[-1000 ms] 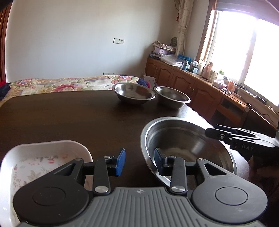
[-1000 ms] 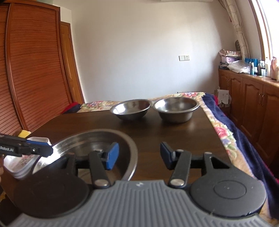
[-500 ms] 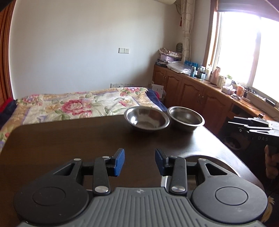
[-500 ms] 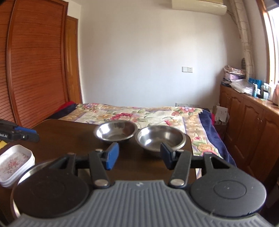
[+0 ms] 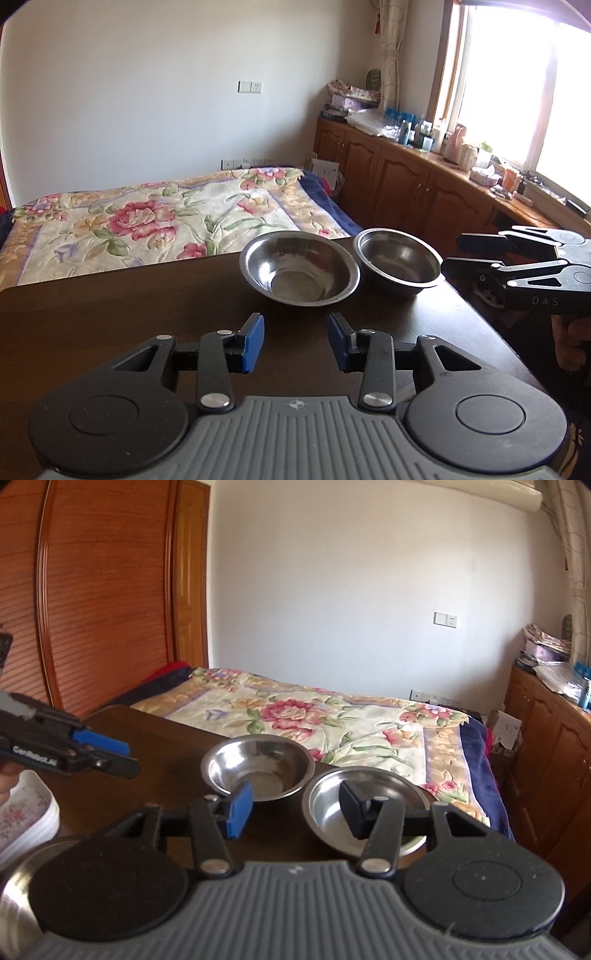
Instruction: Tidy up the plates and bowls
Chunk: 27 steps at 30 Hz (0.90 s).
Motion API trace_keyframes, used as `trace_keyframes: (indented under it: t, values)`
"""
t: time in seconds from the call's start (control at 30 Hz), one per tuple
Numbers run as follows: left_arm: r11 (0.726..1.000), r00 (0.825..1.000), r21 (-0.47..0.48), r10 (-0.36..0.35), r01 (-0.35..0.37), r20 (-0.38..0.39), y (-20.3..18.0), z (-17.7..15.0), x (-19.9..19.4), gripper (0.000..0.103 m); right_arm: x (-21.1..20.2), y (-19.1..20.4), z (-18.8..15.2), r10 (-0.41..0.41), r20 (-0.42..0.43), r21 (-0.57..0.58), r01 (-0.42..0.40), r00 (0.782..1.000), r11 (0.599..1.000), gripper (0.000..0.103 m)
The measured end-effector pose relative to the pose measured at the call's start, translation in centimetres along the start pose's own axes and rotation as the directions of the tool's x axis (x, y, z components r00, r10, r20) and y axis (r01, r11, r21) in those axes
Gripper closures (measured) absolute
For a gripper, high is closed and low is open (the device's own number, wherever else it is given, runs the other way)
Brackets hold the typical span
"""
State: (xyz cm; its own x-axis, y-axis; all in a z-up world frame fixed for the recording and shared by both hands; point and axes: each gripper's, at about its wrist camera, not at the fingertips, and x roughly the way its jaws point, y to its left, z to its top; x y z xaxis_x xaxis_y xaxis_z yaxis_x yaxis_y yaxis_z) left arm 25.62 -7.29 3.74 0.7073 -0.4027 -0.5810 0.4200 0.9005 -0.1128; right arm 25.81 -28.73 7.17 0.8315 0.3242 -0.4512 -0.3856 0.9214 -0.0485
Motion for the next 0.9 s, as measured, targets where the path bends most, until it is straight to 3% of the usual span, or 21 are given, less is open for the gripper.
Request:
trace_keyframes:
  t: [0.5,0.67,0.73,0.9]
  values:
    - [0.999,0.994,-0.039,0.024,-0.028,-0.109,0.9,2.9,7.6,0.065,6.7,-1.0,2.4,0.044,-0.054,-0.021,-0.045,0.998,0.999,0.058]
    - [0.998,0.991,-0.048,0.031,-0.038,-0.128,1.0,3.0,8.8,0.066,8.2,-0.5,2.6,0.047,-0.080,-0.050,-0.051,0.996,0.997,0.063]
    - [0.998,0.990,-0.058,0.028,-0.036,-0.135,1.2,2.9,9.0,0.067,8.8,-0.4,2.5,0.048,-0.099,-0.060,-0.054,0.994,0.997,0.070]
    - [0.997,0.988,-0.066,0.039,-0.049,-0.150,1.5,2.7,9.5,0.067,9.9,-0.2,2.3,0.033,-0.140,-0.079,-0.044,0.990,0.996,0.072]
